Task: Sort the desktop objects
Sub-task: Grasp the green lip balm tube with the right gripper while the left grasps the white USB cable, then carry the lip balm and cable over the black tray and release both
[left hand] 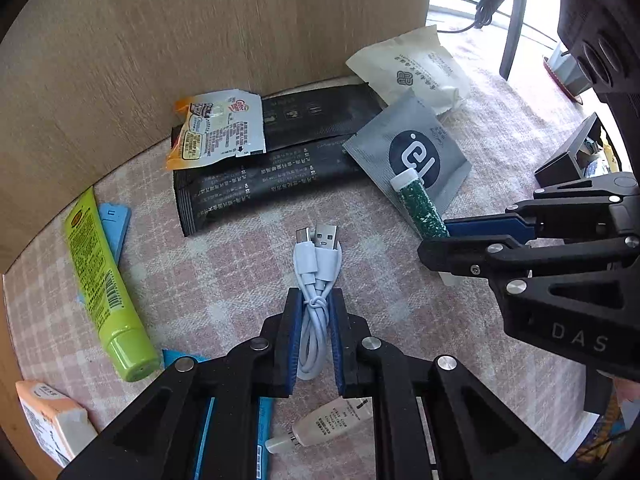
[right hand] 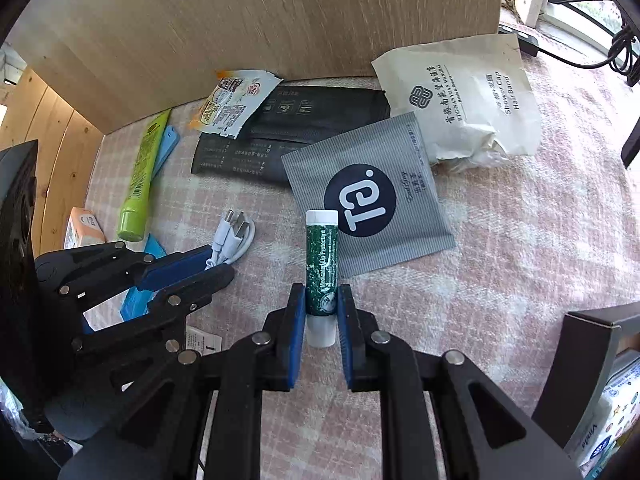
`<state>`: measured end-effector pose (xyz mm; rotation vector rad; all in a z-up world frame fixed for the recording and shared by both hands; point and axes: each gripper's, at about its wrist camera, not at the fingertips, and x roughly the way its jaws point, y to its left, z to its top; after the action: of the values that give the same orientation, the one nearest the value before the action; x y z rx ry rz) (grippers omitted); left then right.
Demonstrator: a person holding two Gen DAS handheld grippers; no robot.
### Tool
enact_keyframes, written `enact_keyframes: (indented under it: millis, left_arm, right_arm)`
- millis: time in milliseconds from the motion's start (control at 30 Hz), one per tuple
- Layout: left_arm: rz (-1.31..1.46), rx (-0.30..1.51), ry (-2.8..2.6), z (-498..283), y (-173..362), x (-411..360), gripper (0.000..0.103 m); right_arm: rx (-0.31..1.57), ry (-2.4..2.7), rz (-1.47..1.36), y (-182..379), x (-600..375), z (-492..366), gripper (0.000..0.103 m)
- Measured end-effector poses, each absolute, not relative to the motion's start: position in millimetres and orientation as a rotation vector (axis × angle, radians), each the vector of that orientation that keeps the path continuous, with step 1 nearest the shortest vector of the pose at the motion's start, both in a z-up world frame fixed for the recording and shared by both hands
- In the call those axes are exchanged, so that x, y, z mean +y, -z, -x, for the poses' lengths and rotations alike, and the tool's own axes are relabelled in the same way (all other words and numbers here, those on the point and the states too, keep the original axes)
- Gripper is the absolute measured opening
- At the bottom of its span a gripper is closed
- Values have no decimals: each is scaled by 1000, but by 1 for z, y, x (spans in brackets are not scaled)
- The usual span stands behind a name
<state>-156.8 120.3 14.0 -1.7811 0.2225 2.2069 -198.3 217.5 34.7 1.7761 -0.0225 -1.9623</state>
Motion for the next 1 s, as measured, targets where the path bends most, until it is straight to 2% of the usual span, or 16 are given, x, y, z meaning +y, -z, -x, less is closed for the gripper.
enact_keyframes:
  millis: [133, 400, 600, 1000]
  left_arm:
    - [1800, 77, -2216, 147, -20, 118, 12]
    - [1708, -11, -2227, 132, -59, 139, 12]
    - [1617, 41, -2177, 147, -89, 187, 12]
    - [1490, 105, -1982, 106, -130, 327, 12]
  right_arm:
    - [-62, 1984, -1751, -49, 236, 186, 16]
    - [-189, 2071, -1699, -86, 308, 161, 16]
    - [-225, 2179, -1679, -108, 383, 123, 16]
    - [-351, 2435, -1756, -127, 550, 65, 16]
